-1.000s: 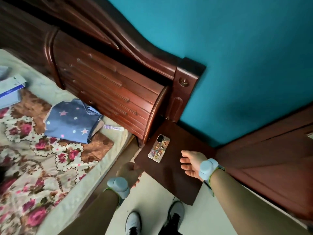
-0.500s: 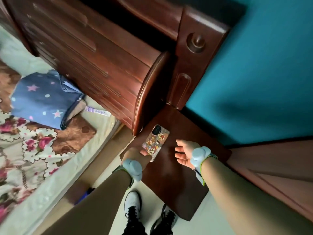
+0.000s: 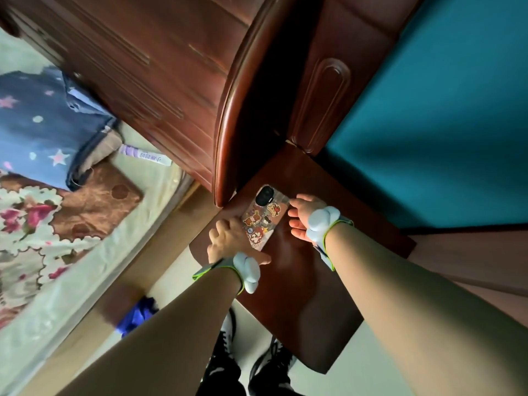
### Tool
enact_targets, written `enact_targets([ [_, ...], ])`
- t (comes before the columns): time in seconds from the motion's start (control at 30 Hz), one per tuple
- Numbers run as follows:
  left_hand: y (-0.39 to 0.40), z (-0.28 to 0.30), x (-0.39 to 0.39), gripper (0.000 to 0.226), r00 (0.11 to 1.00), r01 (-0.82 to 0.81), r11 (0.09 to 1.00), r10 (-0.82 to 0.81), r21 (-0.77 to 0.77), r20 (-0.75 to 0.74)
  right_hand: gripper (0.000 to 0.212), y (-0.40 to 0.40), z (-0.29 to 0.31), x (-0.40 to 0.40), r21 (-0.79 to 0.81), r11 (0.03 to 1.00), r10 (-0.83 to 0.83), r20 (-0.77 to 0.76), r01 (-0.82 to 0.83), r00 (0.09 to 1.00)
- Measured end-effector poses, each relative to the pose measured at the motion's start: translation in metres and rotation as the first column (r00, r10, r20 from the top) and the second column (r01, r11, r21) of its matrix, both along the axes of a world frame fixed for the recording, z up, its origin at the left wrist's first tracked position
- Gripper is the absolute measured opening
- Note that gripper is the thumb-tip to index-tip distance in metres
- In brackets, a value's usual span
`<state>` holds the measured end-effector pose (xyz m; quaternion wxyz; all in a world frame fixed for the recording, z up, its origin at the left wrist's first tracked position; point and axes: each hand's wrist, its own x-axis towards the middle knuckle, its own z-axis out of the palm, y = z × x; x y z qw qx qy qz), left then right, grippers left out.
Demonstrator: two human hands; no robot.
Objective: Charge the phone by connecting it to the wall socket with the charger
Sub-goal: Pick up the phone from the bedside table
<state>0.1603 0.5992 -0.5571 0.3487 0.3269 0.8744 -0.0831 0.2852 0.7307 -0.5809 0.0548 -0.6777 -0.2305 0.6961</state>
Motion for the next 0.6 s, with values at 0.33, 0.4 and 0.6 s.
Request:
enact_targets([
  [0.33, 0.016, -0.014, 0.006, 0.106, 0.992, 0.036, 0.999, -0.037, -0.007, -0.117, 0.019, -0.008, 0.001, -0.005, 0.07, 0.979, 0.187, 0.05, -0.19, 0.981],
  [0.4, 0.013, -0.012, 0.003, 0.104, 0.996, 0.054, 0.998, -0.053, 0.008, -0.068, 0.015, -0.011, 0.005, -0.003, 0.048, 0.973, 0.222, 0.067, -0.225, 0.973],
  [0.6, 0.0, 0.016, -0.002, 0.092, 0.986, 0.113, 0.991, -0.122, 0.075, 0.116, 0.033, -0.021, 0.021, 0.012, 0.059, 0.961, 0.259, 0.162, -0.272, 0.952],
])
